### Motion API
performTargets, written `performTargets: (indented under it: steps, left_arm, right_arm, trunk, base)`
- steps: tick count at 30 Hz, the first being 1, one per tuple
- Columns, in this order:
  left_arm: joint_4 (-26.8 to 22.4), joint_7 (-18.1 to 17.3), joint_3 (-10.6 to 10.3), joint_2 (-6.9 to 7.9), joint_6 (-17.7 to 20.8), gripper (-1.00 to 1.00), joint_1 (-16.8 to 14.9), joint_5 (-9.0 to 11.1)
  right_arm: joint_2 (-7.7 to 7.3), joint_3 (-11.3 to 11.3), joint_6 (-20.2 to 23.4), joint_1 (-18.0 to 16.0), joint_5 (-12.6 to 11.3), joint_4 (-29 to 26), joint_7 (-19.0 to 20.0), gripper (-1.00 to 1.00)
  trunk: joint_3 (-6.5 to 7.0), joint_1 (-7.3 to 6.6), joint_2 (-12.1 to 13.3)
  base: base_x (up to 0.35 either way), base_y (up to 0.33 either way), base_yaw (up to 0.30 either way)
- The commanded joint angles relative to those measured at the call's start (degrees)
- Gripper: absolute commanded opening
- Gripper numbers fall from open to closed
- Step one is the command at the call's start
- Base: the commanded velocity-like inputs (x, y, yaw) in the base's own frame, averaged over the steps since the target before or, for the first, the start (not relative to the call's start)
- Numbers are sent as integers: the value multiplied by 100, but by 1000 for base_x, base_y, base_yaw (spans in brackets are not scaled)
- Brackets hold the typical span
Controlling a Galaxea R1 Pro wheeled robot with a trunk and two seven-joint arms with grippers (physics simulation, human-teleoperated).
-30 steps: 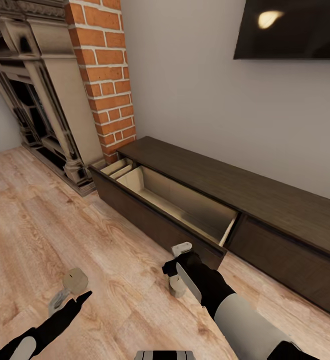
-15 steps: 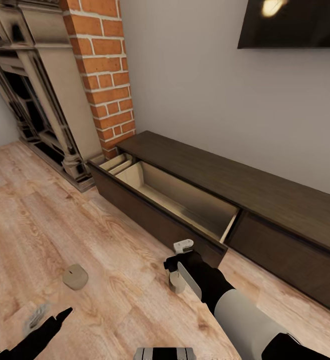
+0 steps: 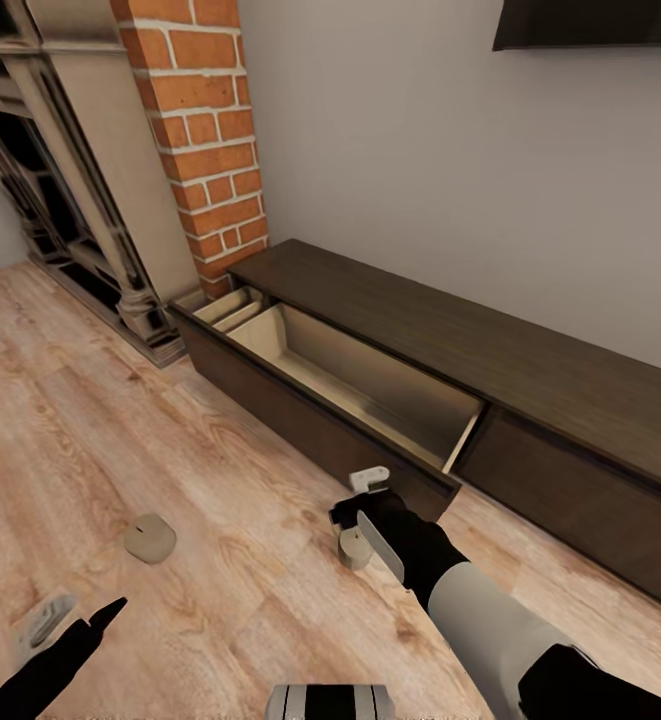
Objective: Place each of the two pumpkins and all three candles from the living room inside a cabinet in the living room (use any cabinet), then make sure every cabinet is closed, and position the cauldron so it is next to a table in the living room.
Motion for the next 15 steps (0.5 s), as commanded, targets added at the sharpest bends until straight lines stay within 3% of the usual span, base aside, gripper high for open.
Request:
performTargets:
  steps: [1, 7, 15]
  left_arm:
    - [-8, 23, 7, -3, 26, 100, 4, 66]
    - [-5, 24, 2, -22, 21, 100, 2, 98]
    - [3, 26, -1, -25, 17, 100, 2, 93]
  right_arm:
    - [0, 22, -36, -55, -59, 94, -46, 100]
    - [0, 9, -629, -388, -71, 826, 8, 100]
    - [0, 6, -751, -447, -173, 968, 24, 100]
  trunk:
    - [-27, 2, -4]
    - [-160, 17, -12]
    - [-337, 38, -22]
  base:
    - [0, 0, 0]
    - [0, 0, 0]
    - [0, 0, 0]
